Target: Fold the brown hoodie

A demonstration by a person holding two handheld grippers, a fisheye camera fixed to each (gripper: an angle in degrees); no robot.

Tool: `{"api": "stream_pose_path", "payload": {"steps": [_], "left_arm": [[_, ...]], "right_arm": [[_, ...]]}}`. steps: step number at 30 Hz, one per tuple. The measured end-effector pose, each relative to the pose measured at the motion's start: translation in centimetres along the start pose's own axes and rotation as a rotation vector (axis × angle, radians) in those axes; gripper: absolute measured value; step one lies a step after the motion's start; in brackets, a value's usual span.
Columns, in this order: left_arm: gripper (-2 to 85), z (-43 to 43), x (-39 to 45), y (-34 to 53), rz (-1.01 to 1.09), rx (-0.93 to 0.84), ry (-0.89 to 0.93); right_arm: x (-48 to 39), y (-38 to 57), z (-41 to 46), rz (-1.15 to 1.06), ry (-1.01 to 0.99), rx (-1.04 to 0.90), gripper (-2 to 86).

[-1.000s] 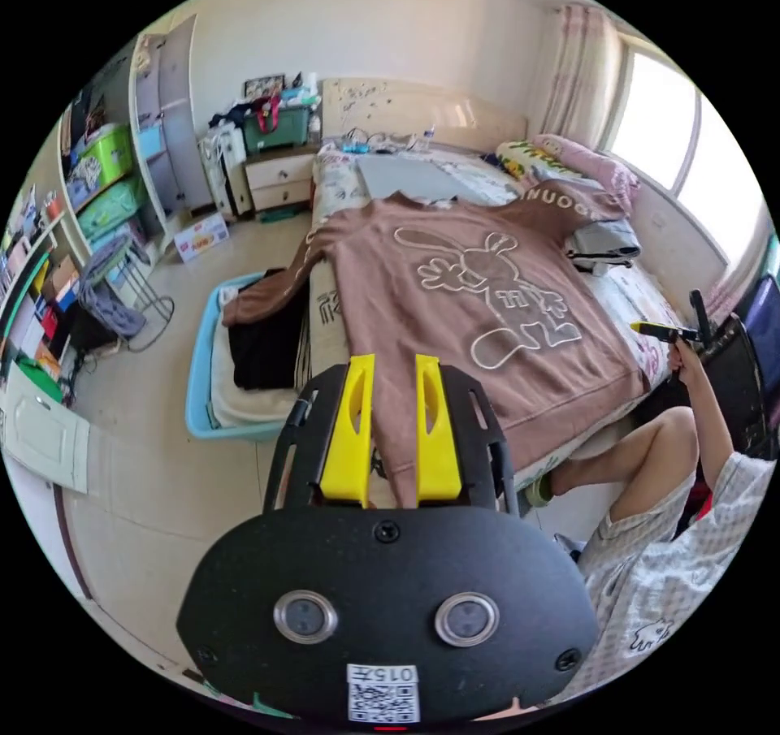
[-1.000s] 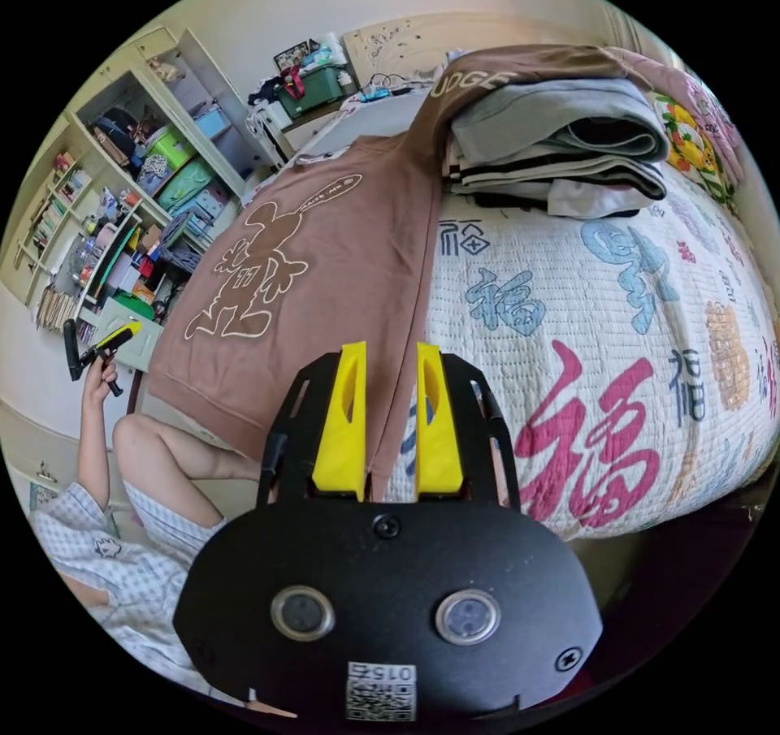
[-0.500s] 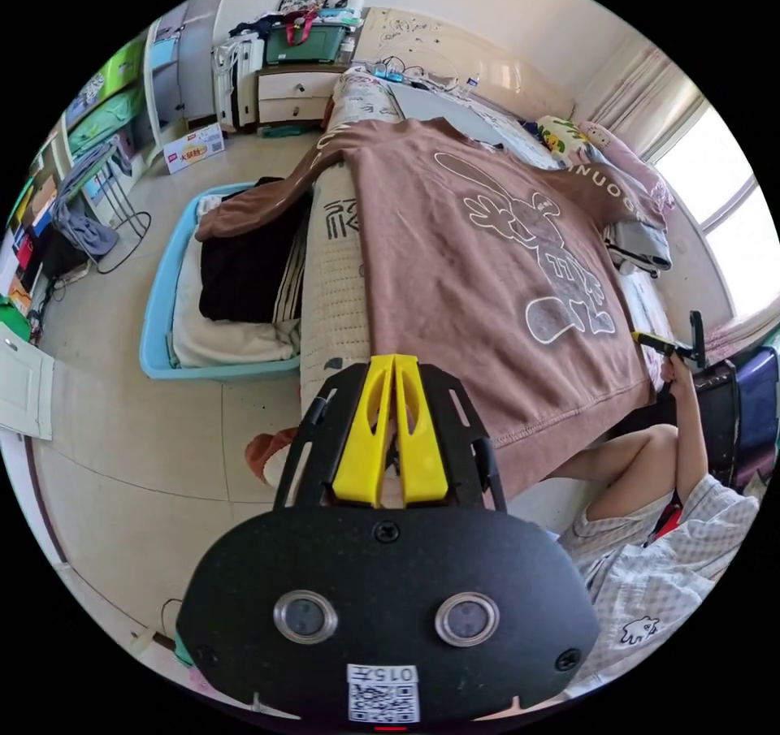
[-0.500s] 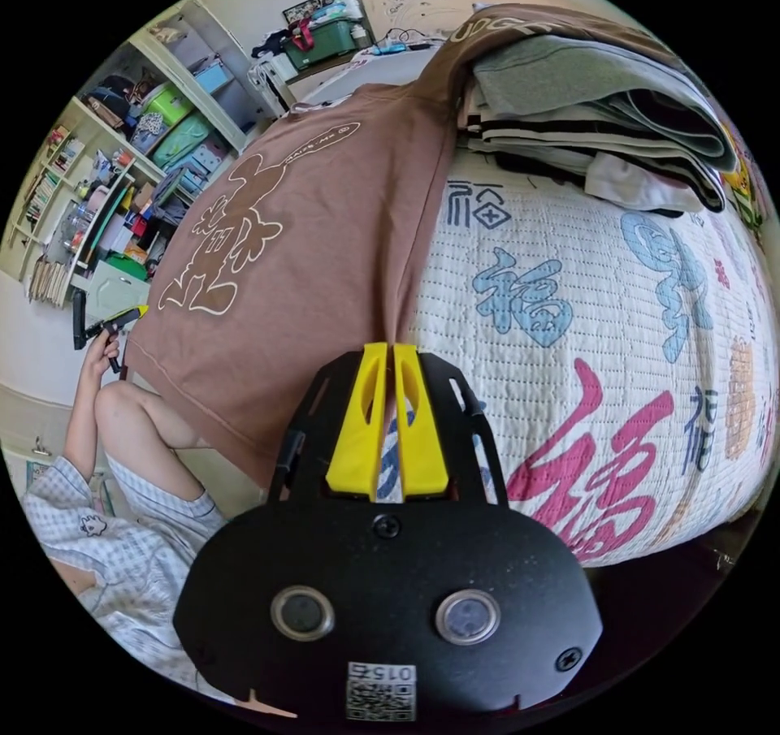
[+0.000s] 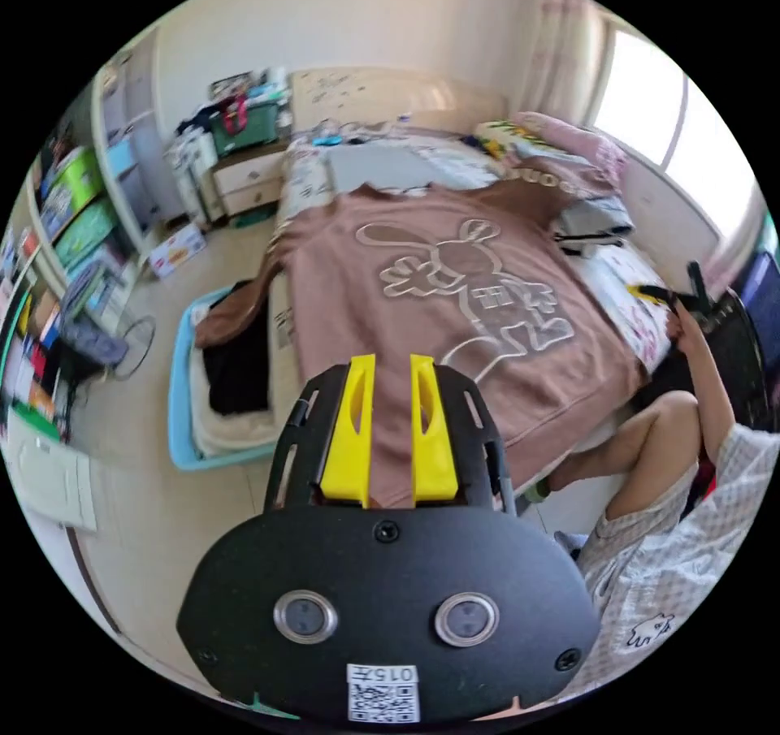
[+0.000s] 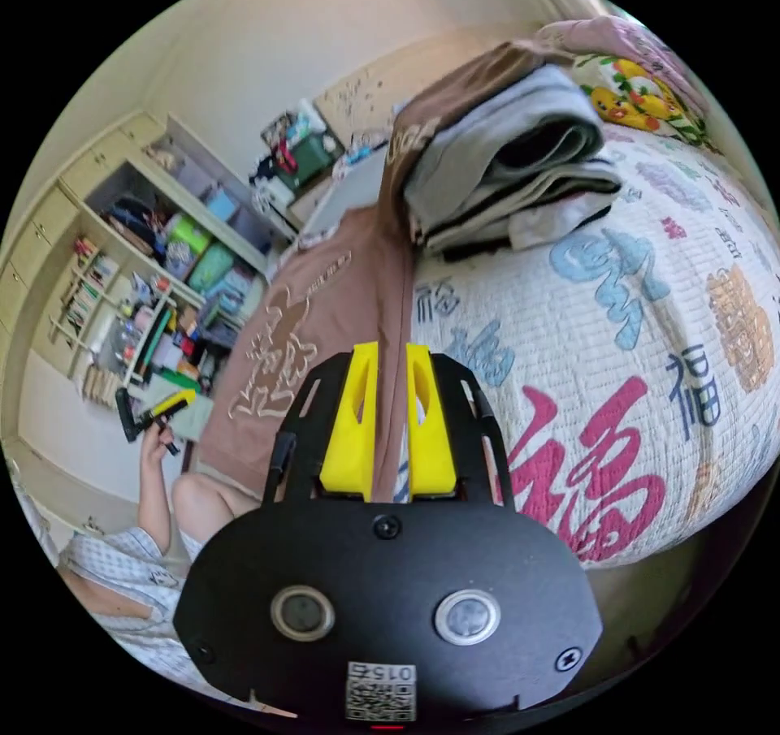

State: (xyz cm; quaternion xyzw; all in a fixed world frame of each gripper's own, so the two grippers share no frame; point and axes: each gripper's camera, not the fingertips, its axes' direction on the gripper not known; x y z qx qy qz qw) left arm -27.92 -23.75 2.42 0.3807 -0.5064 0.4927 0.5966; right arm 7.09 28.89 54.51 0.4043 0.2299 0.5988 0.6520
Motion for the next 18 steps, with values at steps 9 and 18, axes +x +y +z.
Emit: {"api": "stream_pose_path", "payload": {"steps": [9,18], "left_arm": [[8.8,9.3,10.4,-9.1,0.376,-0.059,0.318],[8.1,12.4,9.3,-10.8,0.398,-0.165,0.347]], "right_arm": [[4.0,-10.3,-7.0,0.180,0.116,0.373,9.7],[9.5,-16.5,-4.8,0.384,0.109,0.454,11.7]]}}
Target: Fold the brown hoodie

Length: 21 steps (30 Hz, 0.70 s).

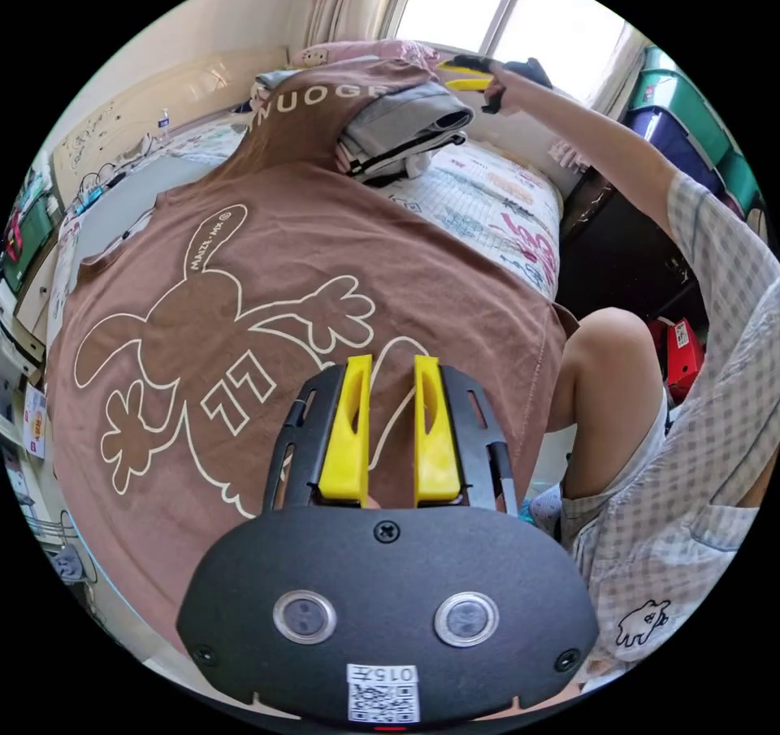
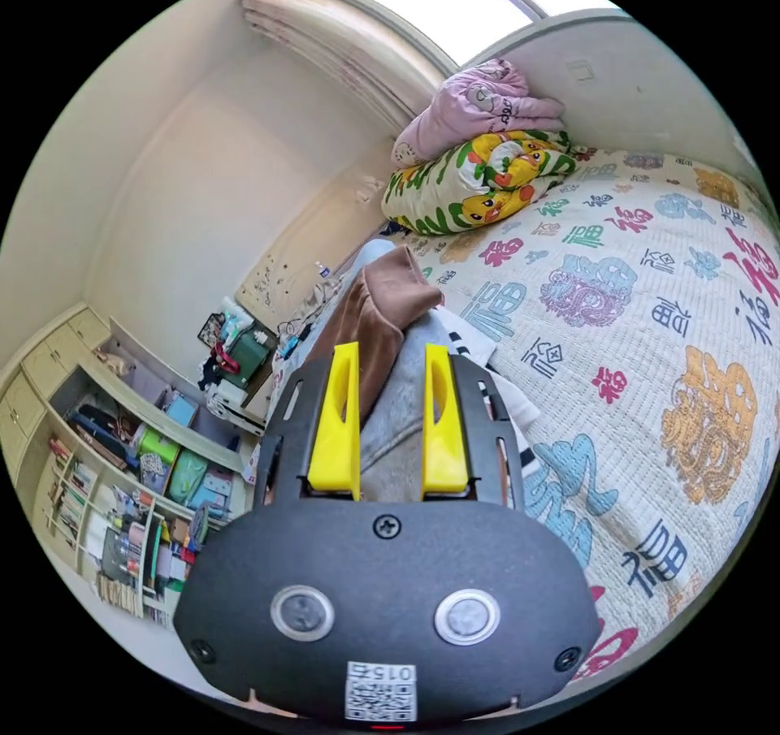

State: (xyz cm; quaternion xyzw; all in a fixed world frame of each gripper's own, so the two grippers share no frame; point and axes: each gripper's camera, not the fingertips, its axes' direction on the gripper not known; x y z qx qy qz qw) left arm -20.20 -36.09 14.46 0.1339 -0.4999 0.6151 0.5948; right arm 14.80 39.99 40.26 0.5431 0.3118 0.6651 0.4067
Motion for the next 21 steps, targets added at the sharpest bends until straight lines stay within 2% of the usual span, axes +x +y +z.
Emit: {"api": "stream_pose_path", "payload": {"steps": [4,7,10,13,17,19,21], "left_arm": [[7.6,-0.8,-1.8,-0.3,-0.021,0.001,0.044],[7.5,-1.6,-3.1,-0.6,-0.033,0.003,0.081],[7.2,-2.4,-4.6,-0.8,-0.052,0.005,0.115],[7.3,-3.4,-6.2,-1.0,-0.077,0.017,0.151],[9.4,-7.7,-9.7,-0.1,-0.207,0.189,0.181],[10.5,-10.2,-12.1,1.3,-0.322,0.320,0.221],[11.6,-13.0,-15.8,4.3,-0.504,0.514,0.332]], "right_arm": [[-0.2,-0.7,1.0,0.008,-0.026,0.048,10.3],[-1.4,-0.7,0.4,-0.006,-0.010,0.101,4.8],[-5.6,0.2,-0.8,-0.150,0.019,0.178,2.4],[-12.9,2.7,-2.2,-0.392,-0.059,0.201,1.6],[-23.2,10.8,-5.2,-0.718,-0.284,0.119,1.2],[-26.2,15.8,-5.7,-0.820,-0.359,0.015,1.1],[-28.0,23.3,-5.1,-0.900,-0.405,-0.176,1.0]]}}
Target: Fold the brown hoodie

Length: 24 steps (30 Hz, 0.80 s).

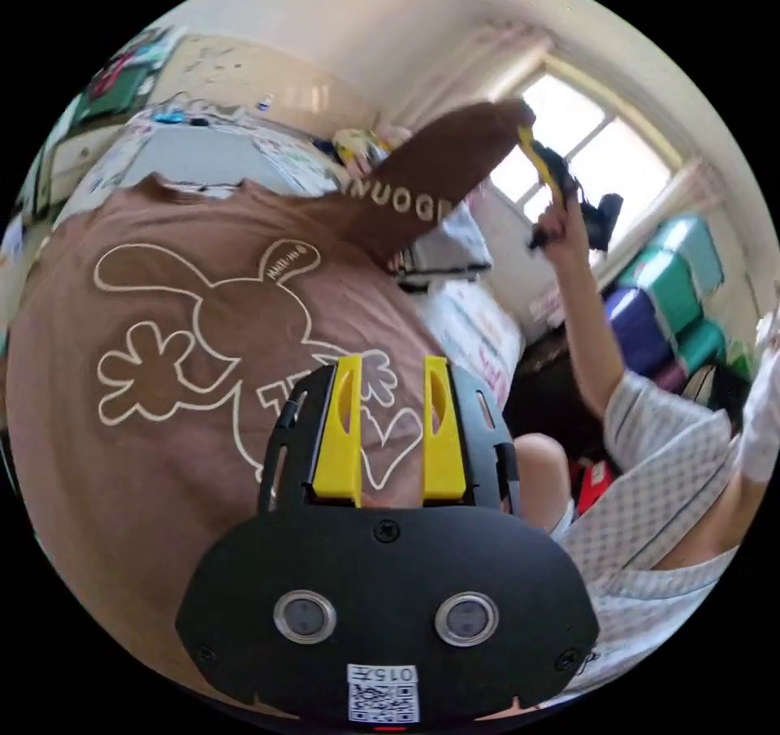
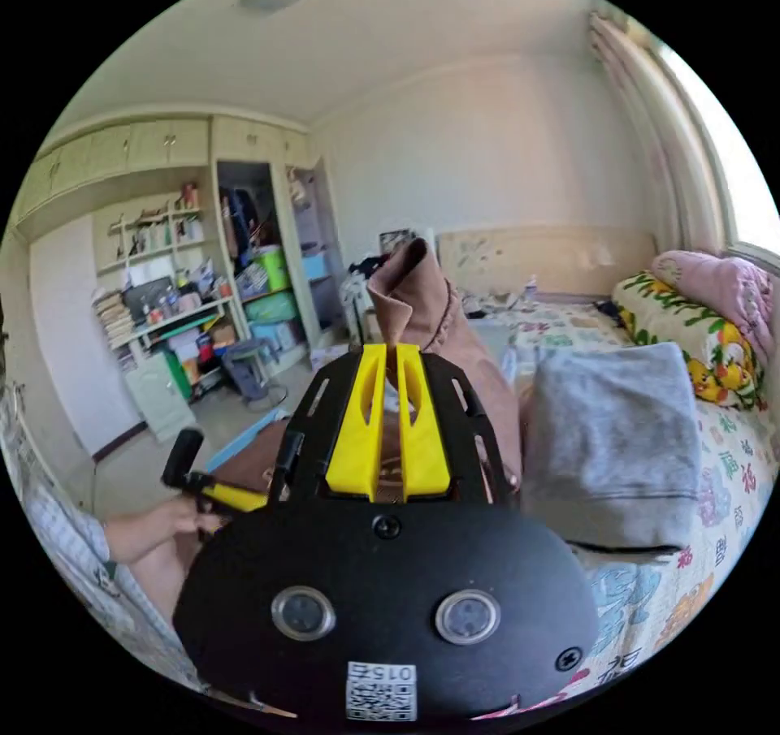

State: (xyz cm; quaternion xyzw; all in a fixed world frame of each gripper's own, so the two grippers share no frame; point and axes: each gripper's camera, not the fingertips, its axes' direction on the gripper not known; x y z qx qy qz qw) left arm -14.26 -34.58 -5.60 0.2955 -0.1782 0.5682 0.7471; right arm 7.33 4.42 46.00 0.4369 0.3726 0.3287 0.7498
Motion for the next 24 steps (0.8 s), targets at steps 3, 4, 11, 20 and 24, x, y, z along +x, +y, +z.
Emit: {"api": "stream_pose_path", "payload": {"steps": [3,4,11,20,24], "left_arm": [[12.7,-4.1,-4.3,0.8,-0.226,0.181,0.175],[12.9,-4.5,-5.1,1.0,-0.270,0.199,0.195],[13.8,-4.0,-7.9,1.2,-0.411,0.091,0.143],[13.5,-3.0,-6.8,-1.0,-0.345,0.055,0.176],[12.3,-2.8,-6.3,-1.4,-0.313,0.004,0.094]], "right_arm": [[-5.6,6.7,5.3,0.006,-0.089,-0.185,0.9],[-6.4,8.0,6.5,0.006,-0.101,-0.228,0.9],[-11.9,11.9,10.9,-0.104,-0.100,-0.462,1.2],[-13.8,10.3,11.8,-0.246,-0.099,-0.559,2.5],[-15.1,10.0,12.1,-0.313,-0.075,-0.624,5.0]]}}
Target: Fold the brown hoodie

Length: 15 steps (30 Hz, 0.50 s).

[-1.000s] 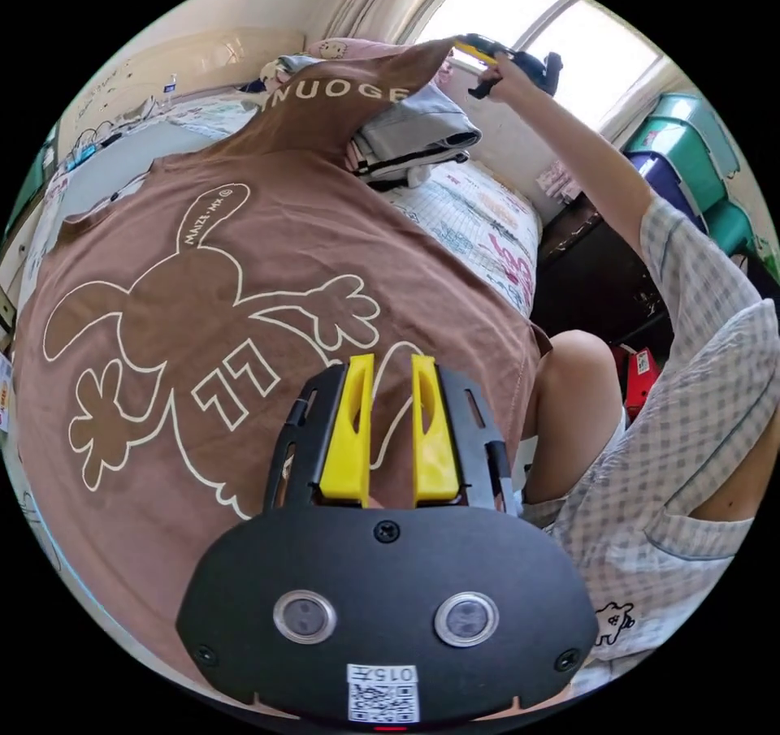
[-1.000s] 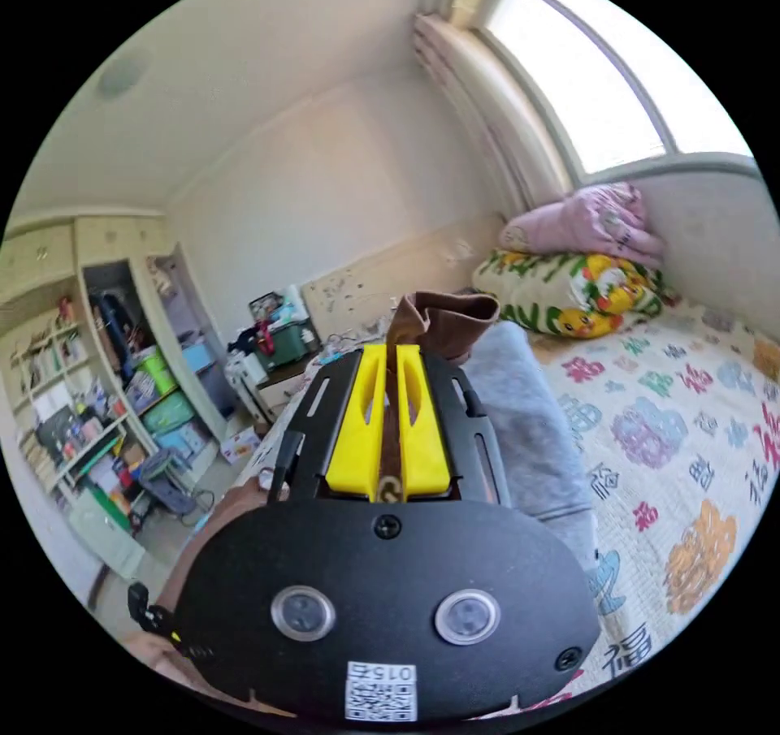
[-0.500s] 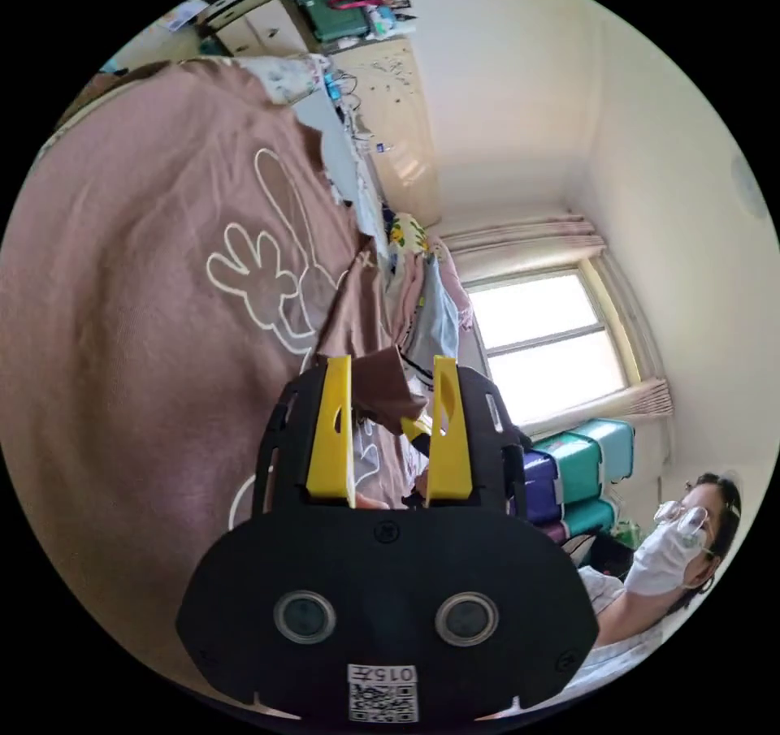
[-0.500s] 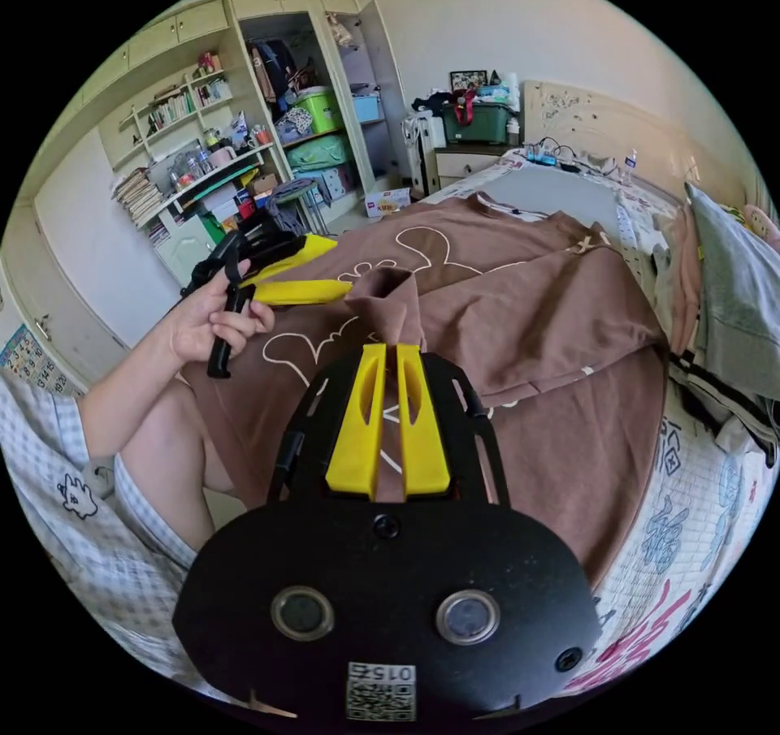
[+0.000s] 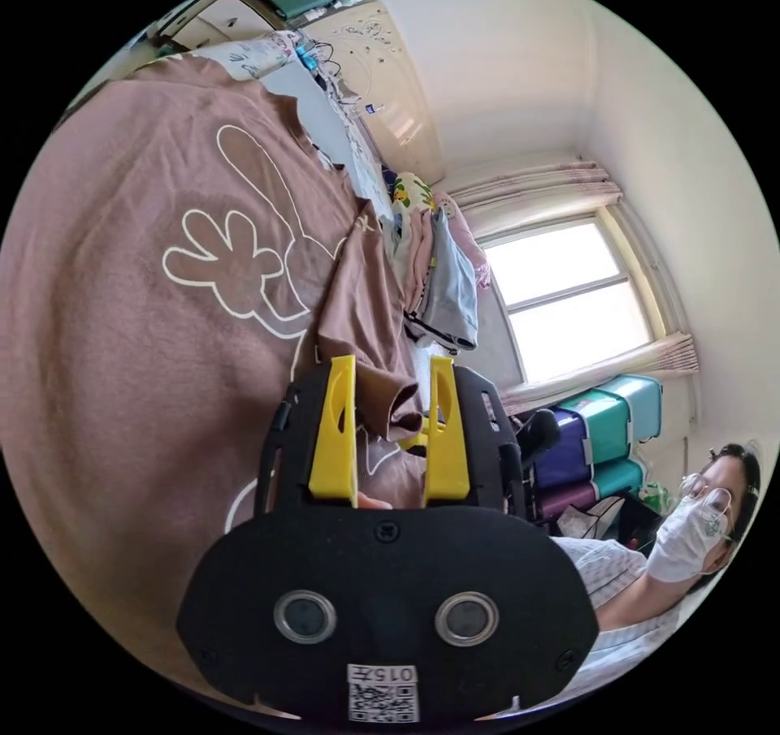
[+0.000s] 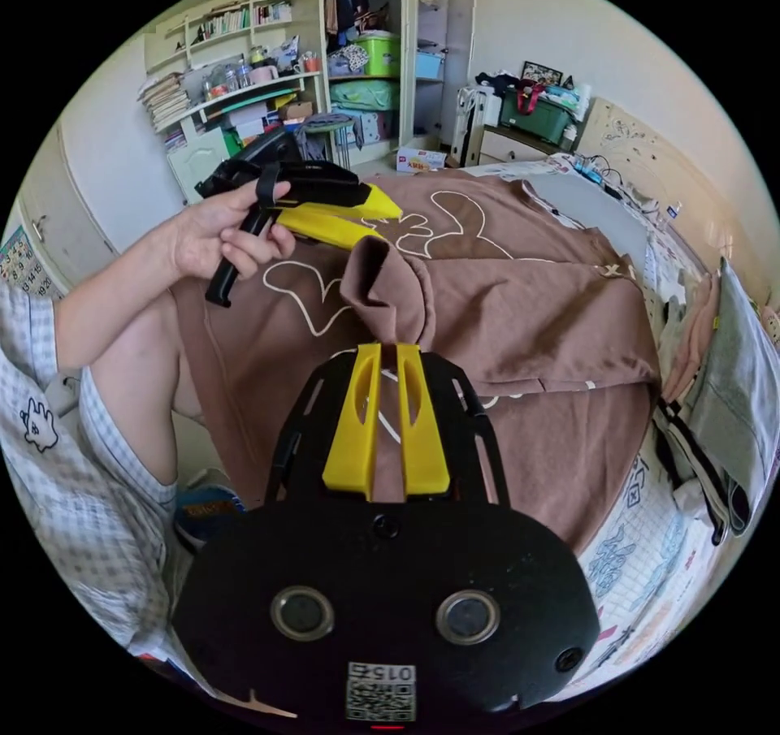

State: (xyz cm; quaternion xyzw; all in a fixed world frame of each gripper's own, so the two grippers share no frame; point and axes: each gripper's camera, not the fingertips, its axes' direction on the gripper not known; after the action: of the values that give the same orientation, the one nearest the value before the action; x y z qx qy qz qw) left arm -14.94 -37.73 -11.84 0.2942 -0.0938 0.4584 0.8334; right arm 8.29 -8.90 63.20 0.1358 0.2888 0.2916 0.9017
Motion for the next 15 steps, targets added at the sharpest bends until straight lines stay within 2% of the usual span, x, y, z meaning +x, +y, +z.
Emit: {"api": "stream_pose_path", "payload": {"steps": [4,9,14,15], "left_arm": [[10.7,0.3,1.2,0.0,0.078,-0.054,-0.086],[9.1,1.8,3.3,0.7,0.195,-0.162,-0.262],[6.6,2.9,3.2,1.5,0.202,-0.208,-0.270],[6.4,2.9,3.3,1.7,0.203,-0.206,-0.267]], "right_arm": [[0.4,-0.8,-1.0,0.021,-0.051,0.009,6.7],[-1.1,-2.3,-1.8,-0.061,-0.030,-0.005,8.5],[-1.2,-3.6,-4.0,-0.002,-0.156,0.001,10.2],[-1.3,-3.8,-4.6,0.010,-0.113,0.022,10.2]]}}
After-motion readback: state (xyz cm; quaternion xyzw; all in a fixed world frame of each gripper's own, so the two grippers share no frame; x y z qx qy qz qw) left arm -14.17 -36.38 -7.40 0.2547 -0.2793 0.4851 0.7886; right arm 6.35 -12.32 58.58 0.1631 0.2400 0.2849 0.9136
